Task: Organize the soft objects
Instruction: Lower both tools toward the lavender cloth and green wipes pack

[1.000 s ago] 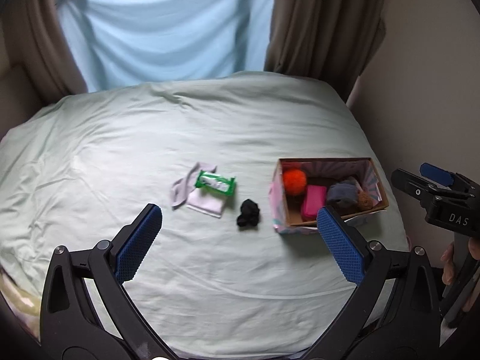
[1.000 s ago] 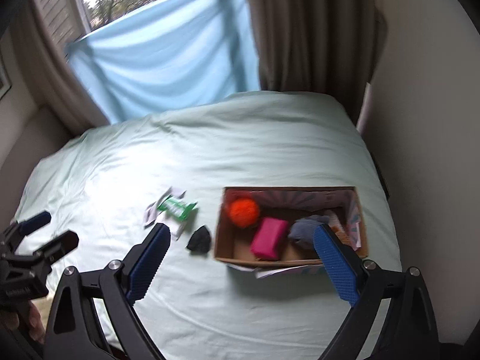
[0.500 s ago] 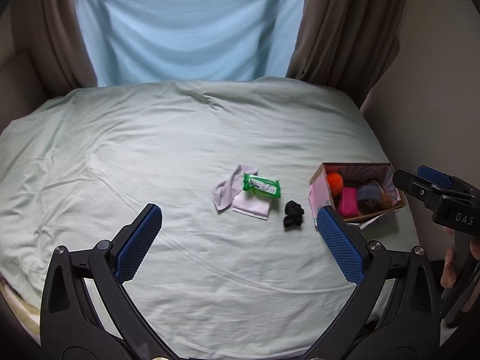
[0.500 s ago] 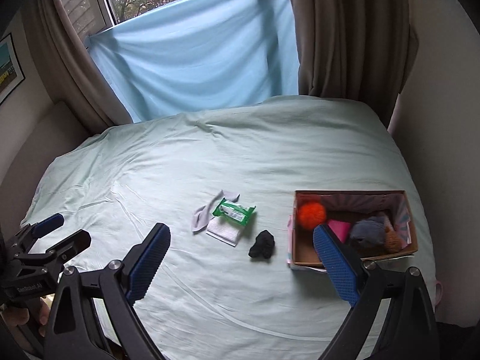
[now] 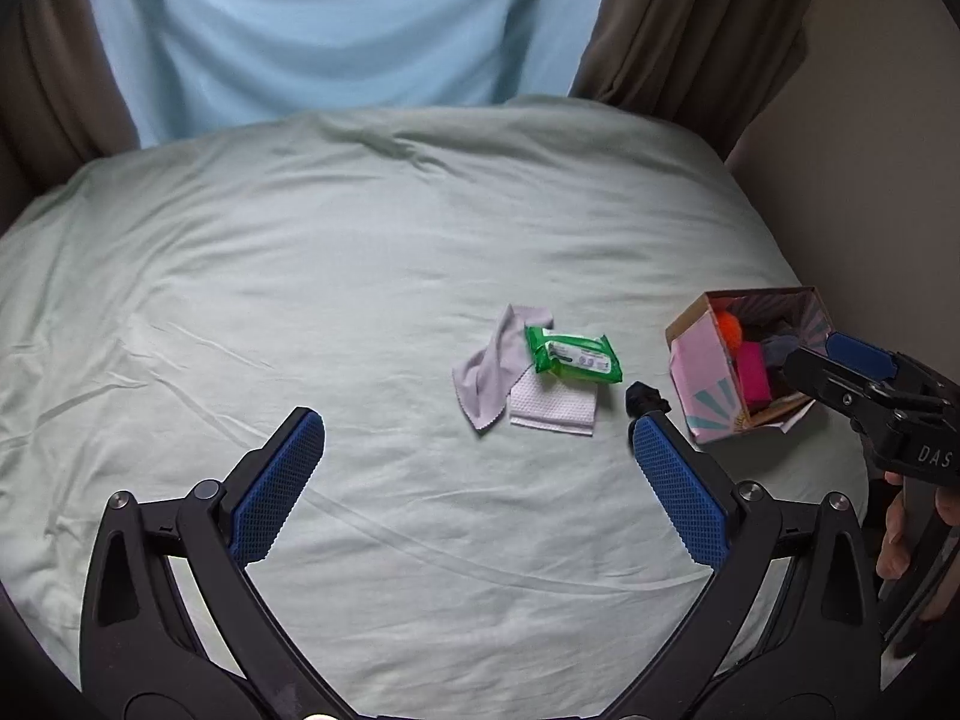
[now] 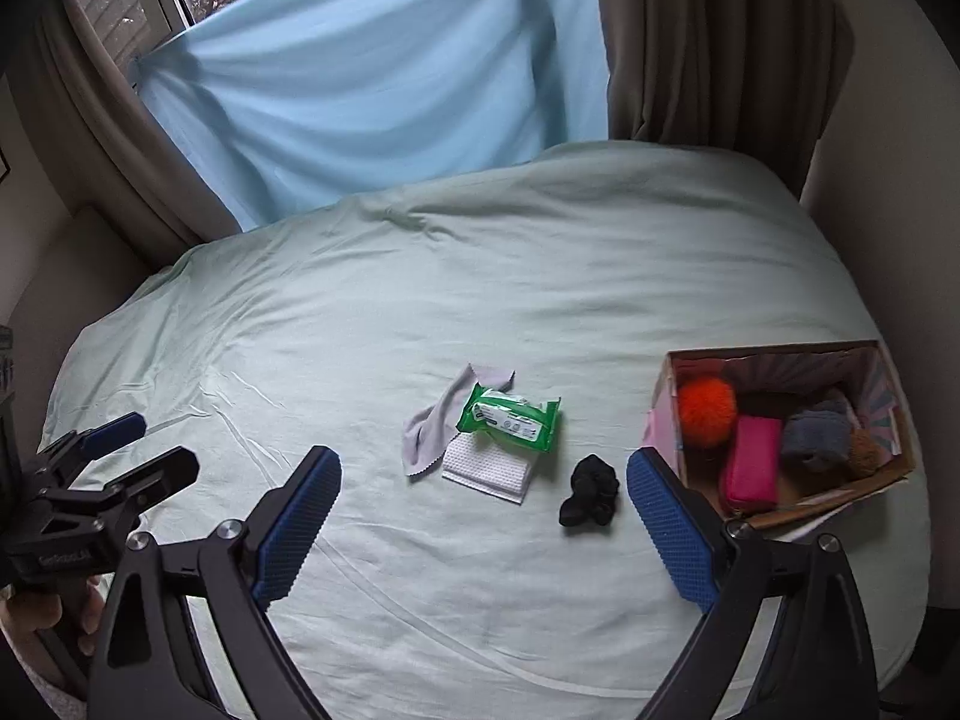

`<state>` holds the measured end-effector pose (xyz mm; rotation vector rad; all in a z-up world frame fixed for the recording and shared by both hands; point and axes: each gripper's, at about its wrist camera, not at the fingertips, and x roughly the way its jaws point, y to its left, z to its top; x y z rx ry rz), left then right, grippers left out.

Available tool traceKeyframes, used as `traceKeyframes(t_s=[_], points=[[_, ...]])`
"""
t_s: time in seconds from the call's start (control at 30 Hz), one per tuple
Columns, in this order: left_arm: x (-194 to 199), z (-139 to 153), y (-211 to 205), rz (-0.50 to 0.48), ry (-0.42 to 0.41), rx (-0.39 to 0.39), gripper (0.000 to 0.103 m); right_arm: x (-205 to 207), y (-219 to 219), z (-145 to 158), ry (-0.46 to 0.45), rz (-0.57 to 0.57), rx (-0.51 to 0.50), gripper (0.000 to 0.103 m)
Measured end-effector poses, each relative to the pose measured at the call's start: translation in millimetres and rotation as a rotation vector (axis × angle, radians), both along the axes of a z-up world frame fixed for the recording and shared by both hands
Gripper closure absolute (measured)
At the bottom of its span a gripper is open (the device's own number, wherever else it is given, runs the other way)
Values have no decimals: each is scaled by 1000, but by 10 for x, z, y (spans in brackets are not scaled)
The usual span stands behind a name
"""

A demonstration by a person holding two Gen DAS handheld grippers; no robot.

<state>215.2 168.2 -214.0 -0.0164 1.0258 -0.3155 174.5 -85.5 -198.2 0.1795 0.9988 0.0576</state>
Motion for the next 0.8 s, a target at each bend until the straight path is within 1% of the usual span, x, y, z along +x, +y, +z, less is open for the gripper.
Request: traceKeyframes(t_s=[0.2,0.27,0.37,0.53,0.67,0.8], points=[[423,-524,-55,-15,70,-12,1,368,55,-393,38,60,-29,8],[558,-703,-104,-29,93,-11,1,501,59,-549,51,87,-42,8],[768,-984,-150,-21,146,-11,1,723,47,-814,78,123,-37,8],[1050,-1358,-273,-23,201,-15,1,1006,48,-1215,125,176,-55,8],[1223,-1676,-450,-61,240,1,7,1171,62,-1499,166,253,-112,8],[1312,-1939,-605,-94,261,10,9,1308,34,-1739,207,332,-148,8]])
